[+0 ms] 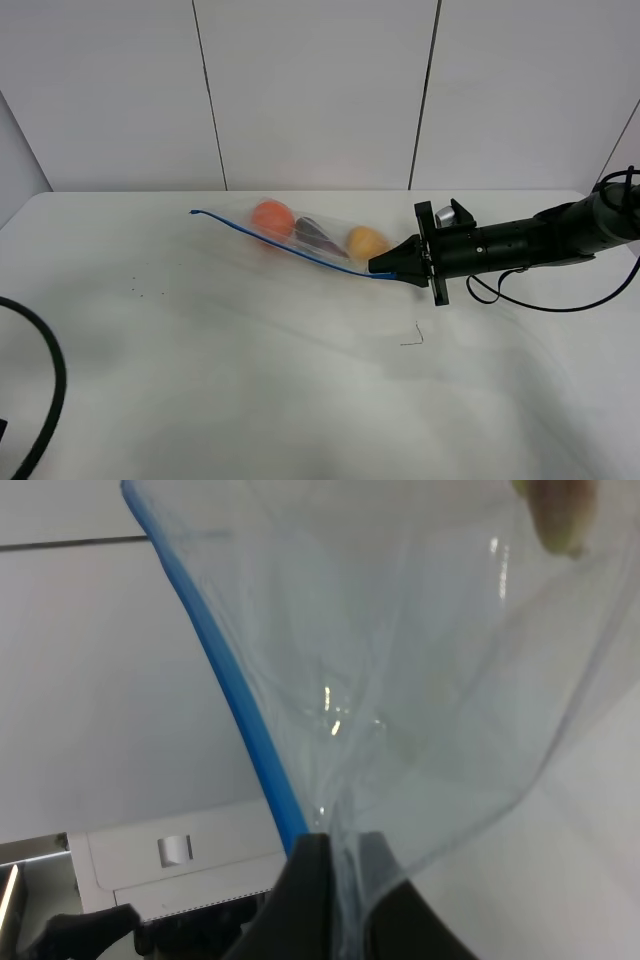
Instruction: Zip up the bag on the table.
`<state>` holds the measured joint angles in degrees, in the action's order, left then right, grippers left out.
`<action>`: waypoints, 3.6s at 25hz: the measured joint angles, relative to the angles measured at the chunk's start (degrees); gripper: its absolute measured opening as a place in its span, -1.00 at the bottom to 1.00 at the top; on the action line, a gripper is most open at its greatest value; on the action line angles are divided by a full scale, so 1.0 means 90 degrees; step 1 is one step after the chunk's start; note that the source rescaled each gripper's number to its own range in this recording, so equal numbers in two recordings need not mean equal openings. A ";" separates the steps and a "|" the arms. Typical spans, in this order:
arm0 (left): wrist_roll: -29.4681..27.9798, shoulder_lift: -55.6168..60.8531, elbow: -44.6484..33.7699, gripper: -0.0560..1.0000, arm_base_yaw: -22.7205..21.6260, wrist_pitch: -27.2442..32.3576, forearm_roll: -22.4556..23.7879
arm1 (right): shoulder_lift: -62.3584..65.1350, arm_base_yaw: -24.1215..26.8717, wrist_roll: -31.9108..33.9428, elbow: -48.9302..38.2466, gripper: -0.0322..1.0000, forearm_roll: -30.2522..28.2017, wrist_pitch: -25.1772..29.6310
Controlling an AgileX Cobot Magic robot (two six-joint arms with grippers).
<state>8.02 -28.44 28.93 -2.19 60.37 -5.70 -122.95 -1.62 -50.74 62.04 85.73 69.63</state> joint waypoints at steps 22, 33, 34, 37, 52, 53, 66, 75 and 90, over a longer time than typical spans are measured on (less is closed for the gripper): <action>0.0000 0.3194 -0.0062 1.00 0.0000 0.0018 0.0000 | 0.0000 0.0000 0.0000 0.0000 -0.93 0.0000 0.0000; 0.0000 0.3194 -0.0062 1.00 0.0317 0.0018 0.0000 | 0.0000 0.0000 0.0000 0.0000 -0.93 0.0000 0.0000; 0.0000 0.3194 -0.0062 1.00 0.0324 0.0018 0.0000 | 0.0000 0.0000 0.0000 0.0000 -0.93 0.0000 0.0000; 0.0000 0.3194 -0.0062 1.00 0.0324 0.0018 0.0000 | 0.0000 0.0000 0.0000 0.0000 -0.93 -0.0002 0.0000; 0.0000 0.3194 -0.0062 1.00 0.0324 0.0018 0.0000 | 0.0202 0.0000 0.1332 0.0743 0.98 -0.2553 -0.0094; 0.0000 0.3194 -0.0062 1.00 0.0324 0.0018 0.0000 | 0.0282 0.0000 0.1672 0.1024 0.99 -0.3080 -0.0090; 0.0000 0.3194 -0.0062 1.00 0.0324 0.0018 0.0000 | 0.0916 0.0000 0.4897 0.3244 1.00 -0.8739 -0.0039; 0.0000 0.3194 -0.0062 1.00 0.0324 0.0018 0.0000 | 0.1973 0.0000 0.5025 0.1995 1.00 -0.8819 -0.0027; 0.0000 0.3194 -0.0062 1.00 0.0324 0.0018 0.0007 | 0.6380 0.0000 0.5046 -0.2044 1.00 -0.8883 -0.0360</action>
<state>8.02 0.31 28.37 0.73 60.53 -5.64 -65.53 -1.62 -5.33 43.64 5.78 66.39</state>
